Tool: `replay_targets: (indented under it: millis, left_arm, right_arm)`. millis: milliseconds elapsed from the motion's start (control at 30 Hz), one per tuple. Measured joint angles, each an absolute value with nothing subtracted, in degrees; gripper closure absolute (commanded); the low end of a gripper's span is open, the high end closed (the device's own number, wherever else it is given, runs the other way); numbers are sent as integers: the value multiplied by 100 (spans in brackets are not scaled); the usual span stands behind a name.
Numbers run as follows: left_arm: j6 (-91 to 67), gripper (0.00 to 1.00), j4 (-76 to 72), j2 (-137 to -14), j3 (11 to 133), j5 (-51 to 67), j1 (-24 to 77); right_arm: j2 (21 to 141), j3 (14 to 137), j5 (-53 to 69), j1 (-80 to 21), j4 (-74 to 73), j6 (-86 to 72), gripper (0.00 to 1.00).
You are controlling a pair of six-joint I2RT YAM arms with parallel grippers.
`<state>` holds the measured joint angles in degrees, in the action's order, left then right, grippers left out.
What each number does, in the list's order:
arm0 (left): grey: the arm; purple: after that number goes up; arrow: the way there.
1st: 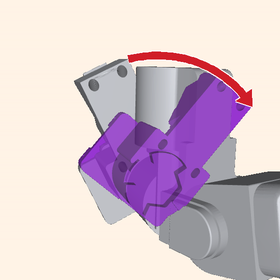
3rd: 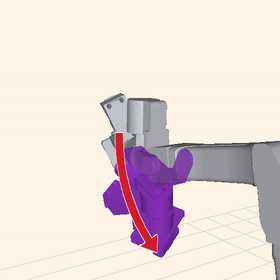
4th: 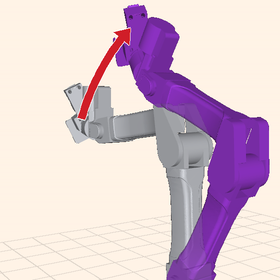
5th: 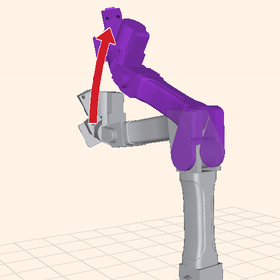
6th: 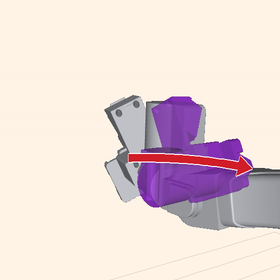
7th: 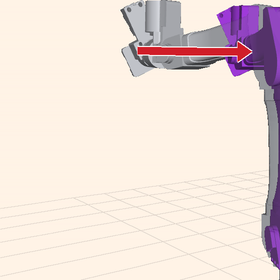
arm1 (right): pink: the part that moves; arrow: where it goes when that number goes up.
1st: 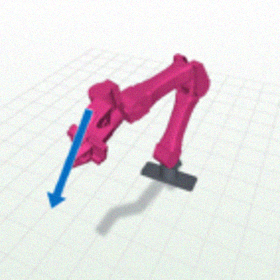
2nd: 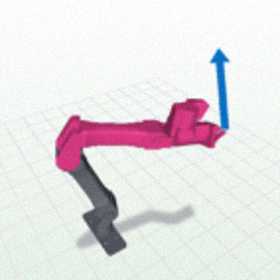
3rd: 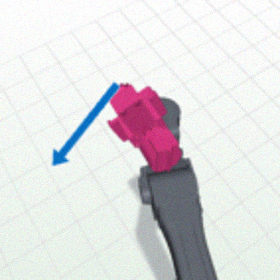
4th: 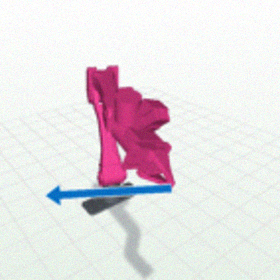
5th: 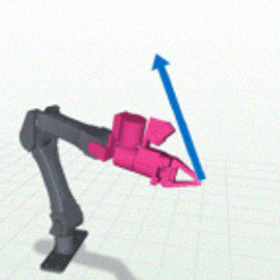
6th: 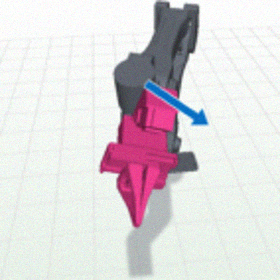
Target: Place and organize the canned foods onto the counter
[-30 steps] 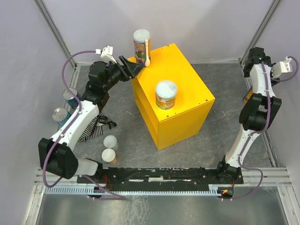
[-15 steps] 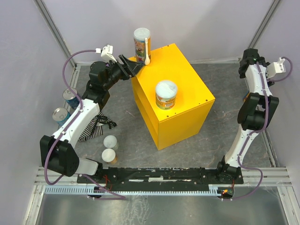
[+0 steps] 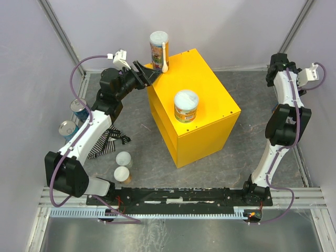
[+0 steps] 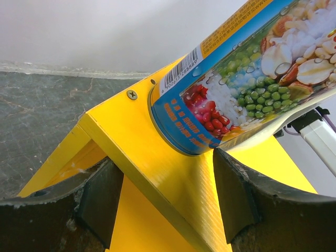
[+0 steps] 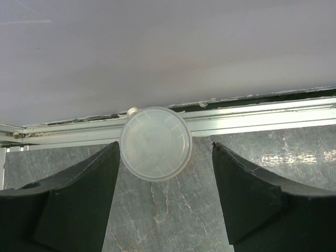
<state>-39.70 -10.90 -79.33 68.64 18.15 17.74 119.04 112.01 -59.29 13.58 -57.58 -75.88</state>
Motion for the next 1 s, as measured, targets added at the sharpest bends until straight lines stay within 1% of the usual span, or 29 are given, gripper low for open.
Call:
replay_targets:
  millis: [233,533,667,1000]
  left_arm:
    - [-3972,26,-1129,-8009,6906,1817,1767]
    - [-3975,26,-1212,-8088,6938,1820,1737]
    - [-3977,26,-1232,-8090,6932,1817,1737]
    - [-4051,26,-1603,-8090,6746,1754,1737]
  right_arm:
    - [11904,11207,-6080,1347,-5942,-7629,25]
    - [11904,11384,-6152,1306,-6112,-7570,25]
    - [11904,11354,-6169,1245,-5966,-7352,25]
    - [11898,10816,-6326,888,-5273,-6510,26]
